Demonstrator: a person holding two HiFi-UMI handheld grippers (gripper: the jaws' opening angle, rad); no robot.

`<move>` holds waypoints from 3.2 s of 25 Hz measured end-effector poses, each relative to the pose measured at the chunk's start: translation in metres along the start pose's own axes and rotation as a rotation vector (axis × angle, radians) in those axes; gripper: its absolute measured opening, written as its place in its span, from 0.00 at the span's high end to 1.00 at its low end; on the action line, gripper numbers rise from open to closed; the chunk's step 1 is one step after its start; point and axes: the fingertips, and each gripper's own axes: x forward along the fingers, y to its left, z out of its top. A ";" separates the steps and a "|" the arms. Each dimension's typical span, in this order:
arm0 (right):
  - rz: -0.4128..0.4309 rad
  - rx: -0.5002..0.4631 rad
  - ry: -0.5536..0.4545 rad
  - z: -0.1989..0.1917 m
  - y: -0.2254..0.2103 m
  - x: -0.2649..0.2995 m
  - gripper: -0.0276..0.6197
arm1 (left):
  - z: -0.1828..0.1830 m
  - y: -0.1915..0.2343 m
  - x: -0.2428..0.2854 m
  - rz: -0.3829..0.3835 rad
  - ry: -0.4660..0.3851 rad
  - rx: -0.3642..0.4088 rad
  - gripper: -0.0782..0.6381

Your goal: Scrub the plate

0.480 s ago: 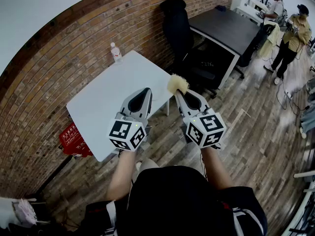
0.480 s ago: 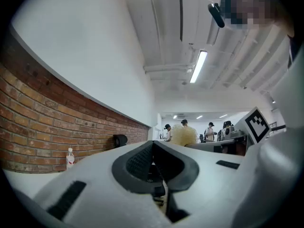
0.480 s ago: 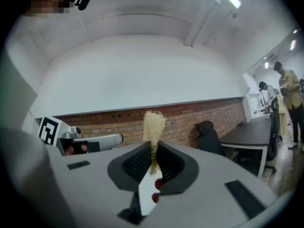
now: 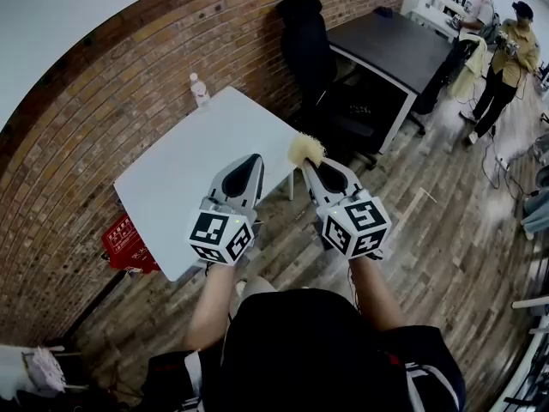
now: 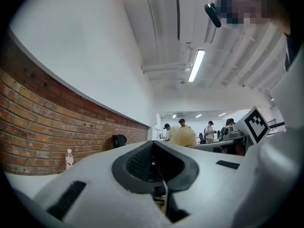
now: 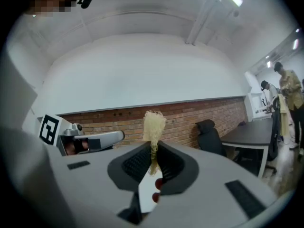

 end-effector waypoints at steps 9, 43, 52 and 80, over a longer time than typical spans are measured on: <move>-0.010 0.040 -0.002 -0.003 -0.015 -0.008 0.89 | -0.008 -0.009 0.007 -0.004 0.022 -0.001 0.87; 0.024 0.025 0.038 0.006 -0.056 0.127 0.89 | -0.012 0.103 0.085 0.020 0.028 -0.039 0.87; 0.009 0.034 0.051 0.012 -0.054 0.184 0.89 | -0.007 0.159 0.102 0.016 0.038 -0.054 0.87; -0.093 0.010 0.121 -0.023 -0.038 0.294 0.89 | -0.043 0.265 0.122 -0.101 0.068 -0.160 0.87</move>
